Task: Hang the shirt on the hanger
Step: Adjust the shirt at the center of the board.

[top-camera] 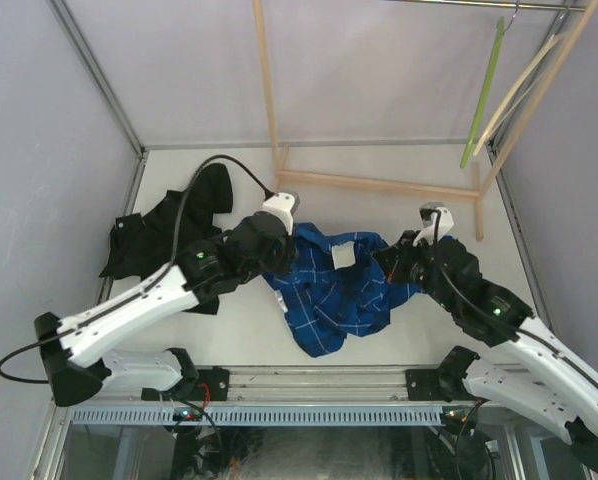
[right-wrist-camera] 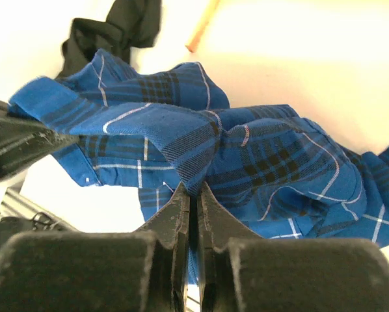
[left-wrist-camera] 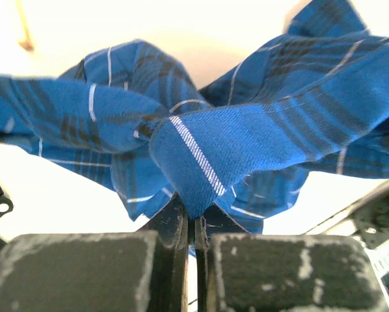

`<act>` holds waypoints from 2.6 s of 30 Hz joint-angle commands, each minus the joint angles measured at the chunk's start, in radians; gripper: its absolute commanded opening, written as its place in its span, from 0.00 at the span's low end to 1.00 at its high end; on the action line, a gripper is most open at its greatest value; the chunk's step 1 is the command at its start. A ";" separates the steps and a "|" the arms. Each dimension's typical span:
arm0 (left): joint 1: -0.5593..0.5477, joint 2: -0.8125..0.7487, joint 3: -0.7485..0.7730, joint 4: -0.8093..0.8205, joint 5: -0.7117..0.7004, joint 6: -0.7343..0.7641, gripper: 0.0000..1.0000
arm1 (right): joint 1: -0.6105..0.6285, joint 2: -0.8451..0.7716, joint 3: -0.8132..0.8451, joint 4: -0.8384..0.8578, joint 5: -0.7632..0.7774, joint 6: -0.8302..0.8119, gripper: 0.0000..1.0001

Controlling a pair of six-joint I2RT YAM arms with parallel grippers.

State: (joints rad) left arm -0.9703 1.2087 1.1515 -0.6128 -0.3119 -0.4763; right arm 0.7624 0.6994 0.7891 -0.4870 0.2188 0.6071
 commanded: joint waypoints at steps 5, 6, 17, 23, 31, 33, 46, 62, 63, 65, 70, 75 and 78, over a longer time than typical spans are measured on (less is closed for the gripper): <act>-0.089 -0.104 0.290 -0.283 -0.061 -0.027 0.00 | 0.247 -0.058 0.223 -0.206 0.185 0.013 0.00; -0.112 -0.105 0.318 -0.315 -0.077 -0.033 0.00 | 0.281 -0.065 0.243 -0.222 0.206 0.021 0.00; -0.288 -0.058 0.588 -0.609 -0.112 -0.140 0.00 | 0.848 0.052 0.432 -0.450 0.651 0.261 0.00; -0.139 -0.066 0.309 -0.401 0.029 -0.113 0.00 | 0.543 0.127 0.393 -0.419 0.379 0.185 0.00; 0.048 0.147 0.132 -0.135 0.181 -0.006 0.00 | -0.064 0.245 0.143 -0.074 -0.184 0.002 0.00; 0.080 0.213 0.146 -0.108 0.187 0.013 0.00 | -0.143 0.328 0.118 -0.008 -0.253 -0.025 0.00; 0.238 0.452 0.222 -0.076 0.202 0.081 0.02 | -0.261 0.601 0.110 0.147 -0.155 -0.089 0.24; 0.252 0.292 0.123 -0.039 0.242 0.089 0.64 | -0.259 0.178 -0.060 0.104 -0.159 -0.088 0.66; 0.252 0.265 0.117 -0.035 0.239 0.090 0.65 | -0.258 0.137 -0.075 0.097 -0.144 -0.081 0.67; 0.255 0.213 0.103 -0.028 0.224 0.090 0.69 | -0.261 0.056 -0.109 0.080 -0.112 -0.059 0.75; 0.277 0.104 0.061 0.000 0.200 0.071 0.73 | -0.287 -0.055 -0.171 0.032 -0.072 -0.045 0.89; 0.347 -0.013 0.020 0.054 0.172 0.015 0.80 | -0.312 -0.087 -0.178 -0.015 -0.086 -0.034 0.93; 0.396 -0.091 -0.006 0.082 0.139 0.001 0.85 | -0.312 -0.118 -0.153 -0.049 -0.083 -0.037 0.92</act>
State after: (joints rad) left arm -0.6308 1.2213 1.1824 -0.6067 -0.1196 -0.4343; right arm 0.4572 0.6197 0.6075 -0.5041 0.1230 0.5587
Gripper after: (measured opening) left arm 0.829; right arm 0.927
